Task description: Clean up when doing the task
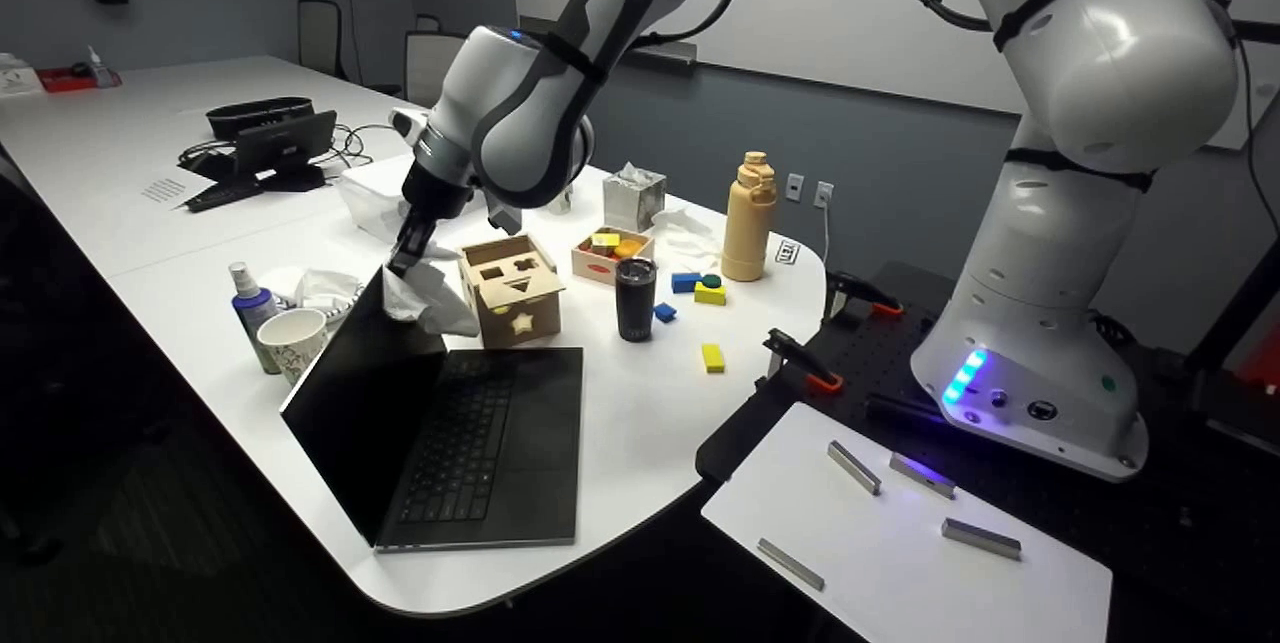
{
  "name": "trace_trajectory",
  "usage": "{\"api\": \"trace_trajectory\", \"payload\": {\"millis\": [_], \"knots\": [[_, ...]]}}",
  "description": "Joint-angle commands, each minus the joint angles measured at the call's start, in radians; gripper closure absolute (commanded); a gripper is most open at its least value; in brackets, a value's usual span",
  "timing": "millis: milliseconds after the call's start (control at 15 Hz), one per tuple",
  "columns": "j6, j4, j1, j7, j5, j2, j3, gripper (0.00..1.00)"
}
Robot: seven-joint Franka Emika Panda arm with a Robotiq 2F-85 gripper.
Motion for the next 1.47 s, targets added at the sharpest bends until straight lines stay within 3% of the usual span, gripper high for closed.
{"api": "trace_trajectory", "payload": {"millis": [0,333,533,800,1067,1400], "knots": [[0.013,-0.093,0.177,0.128,-0.02,-0.183,-0.263,1.0],[-0.031,-0.064,0.384,0.231,-0.1,-0.239,-0.675,1.0],[-0.031,-0.026,0.496,0.332,-0.149,-0.169,-0.929,1.0],[-0.039,-0.035,0.657,0.437,-0.111,-0.012,-1.232,1.0],[-0.118,-0.033,0.707,0.513,-0.041,0.166,-1.359,1.0],[-0.336,-0.002,0.683,0.595,-0.013,0.308,-1.367,1.0]]}}
